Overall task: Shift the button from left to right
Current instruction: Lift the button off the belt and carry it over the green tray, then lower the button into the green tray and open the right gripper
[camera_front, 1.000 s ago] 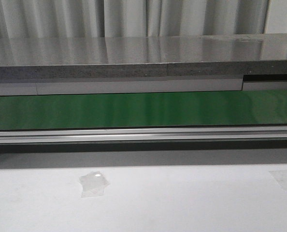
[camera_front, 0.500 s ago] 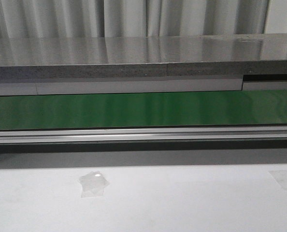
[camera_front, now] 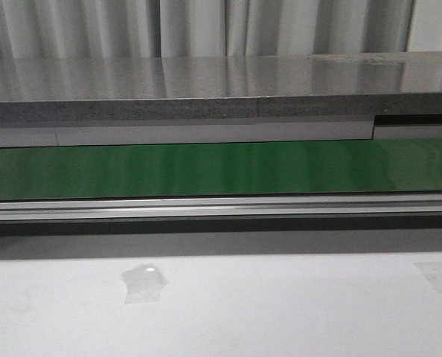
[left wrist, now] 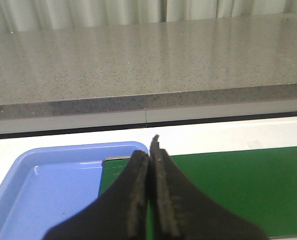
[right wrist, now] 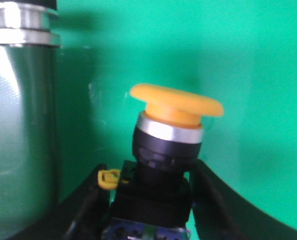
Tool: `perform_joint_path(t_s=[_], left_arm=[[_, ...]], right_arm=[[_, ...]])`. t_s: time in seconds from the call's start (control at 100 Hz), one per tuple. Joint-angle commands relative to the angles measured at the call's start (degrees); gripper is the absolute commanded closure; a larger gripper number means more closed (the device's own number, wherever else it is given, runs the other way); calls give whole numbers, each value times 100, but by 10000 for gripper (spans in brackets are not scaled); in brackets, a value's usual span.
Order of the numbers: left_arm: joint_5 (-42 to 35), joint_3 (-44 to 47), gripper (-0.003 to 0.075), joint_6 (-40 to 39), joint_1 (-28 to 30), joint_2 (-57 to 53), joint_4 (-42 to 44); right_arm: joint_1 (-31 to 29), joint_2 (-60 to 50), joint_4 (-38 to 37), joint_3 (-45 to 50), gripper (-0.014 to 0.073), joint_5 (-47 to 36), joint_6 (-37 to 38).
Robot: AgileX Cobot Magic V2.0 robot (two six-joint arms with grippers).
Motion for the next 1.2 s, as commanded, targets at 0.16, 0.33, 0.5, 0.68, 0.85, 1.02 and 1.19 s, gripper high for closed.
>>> perform_joint_path(t_s=[0.16, 0.33, 0.5, 0.68, 0.85, 1.02, 1.19], left_arm=[[-344, -167, 740, 0, -52, 9, -97], [-344, -167, 740, 0, -52, 9, -97], [-344, -167, 740, 0, -52, 9, -97], [-344, -167, 740, 0, -52, 9, -97], [-344, -167, 740, 0, -52, 9, -97], [-344, -167, 740, 0, -52, 9, -97], [-344, -167, 740, 0, -52, 9, -97]], right_arm=[[-21, -78, -91, -168, 531, -22, -73], [-21, -73, -97, -168, 531, -43, -73], [-45, -73, -121, -168, 496, -45, -73], [-213, -73, -130, -168, 337, 10, 8], [-253, -73, -46, -168, 274, 11, 8], [-253, -73, -1, -168, 226, -7, 8], [-253, -73, 6, -168, 104, -7, 49]])
